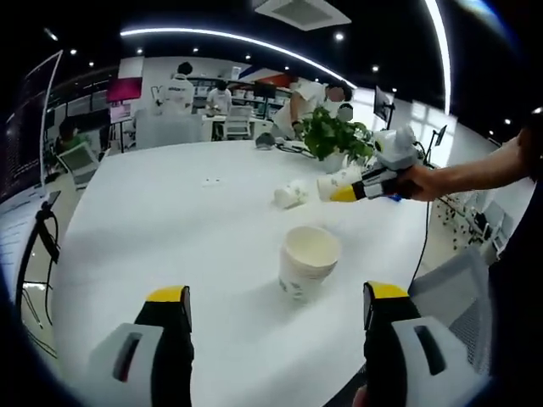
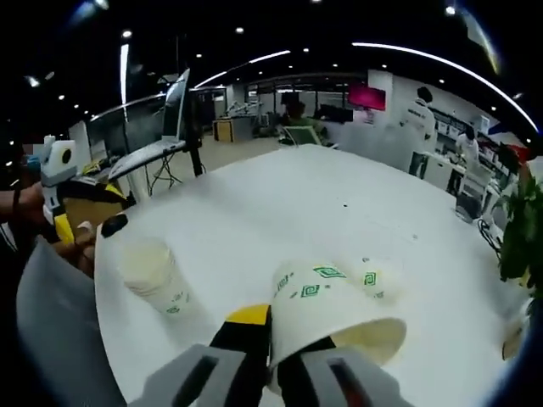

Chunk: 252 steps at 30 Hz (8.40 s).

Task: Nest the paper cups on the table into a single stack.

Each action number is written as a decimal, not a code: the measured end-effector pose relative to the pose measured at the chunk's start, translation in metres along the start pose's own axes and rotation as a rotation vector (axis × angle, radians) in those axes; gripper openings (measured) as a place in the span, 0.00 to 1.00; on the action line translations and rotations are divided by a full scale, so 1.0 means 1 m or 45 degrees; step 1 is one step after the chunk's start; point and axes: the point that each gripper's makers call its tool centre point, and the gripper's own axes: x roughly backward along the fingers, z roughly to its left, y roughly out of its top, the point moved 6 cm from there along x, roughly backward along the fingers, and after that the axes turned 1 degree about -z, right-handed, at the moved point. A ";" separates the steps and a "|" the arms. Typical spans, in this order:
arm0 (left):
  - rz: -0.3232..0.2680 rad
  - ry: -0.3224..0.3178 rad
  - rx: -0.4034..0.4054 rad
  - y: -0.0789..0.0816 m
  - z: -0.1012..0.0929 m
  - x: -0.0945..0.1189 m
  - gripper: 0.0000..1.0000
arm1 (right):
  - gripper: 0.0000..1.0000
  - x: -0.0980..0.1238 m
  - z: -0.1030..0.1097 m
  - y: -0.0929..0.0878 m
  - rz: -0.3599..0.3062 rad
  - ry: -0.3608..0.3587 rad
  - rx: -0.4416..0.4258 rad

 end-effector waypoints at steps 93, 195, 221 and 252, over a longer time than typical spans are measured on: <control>-0.059 0.012 0.024 0.003 0.014 0.007 0.81 | 0.00 -0.061 0.122 0.042 0.929 0.675 1.128; 0.278 -0.635 -0.644 0.142 -0.047 -0.283 0.80 | 0.62 0.047 0.050 -0.067 -0.004 -0.145 -0.312; 0.571 -0.627 -0.842 0.102 -0.054 -0.410 0.64 | 0.58 0.057 0.035 -0.101 -0.001 -0.230 -0.442; 0.249 -0.273 -0.554 0.103 0.026 -0.150 0.37 | 0.55 0.031 0.039 0.020 -0.224 0.146 -0.260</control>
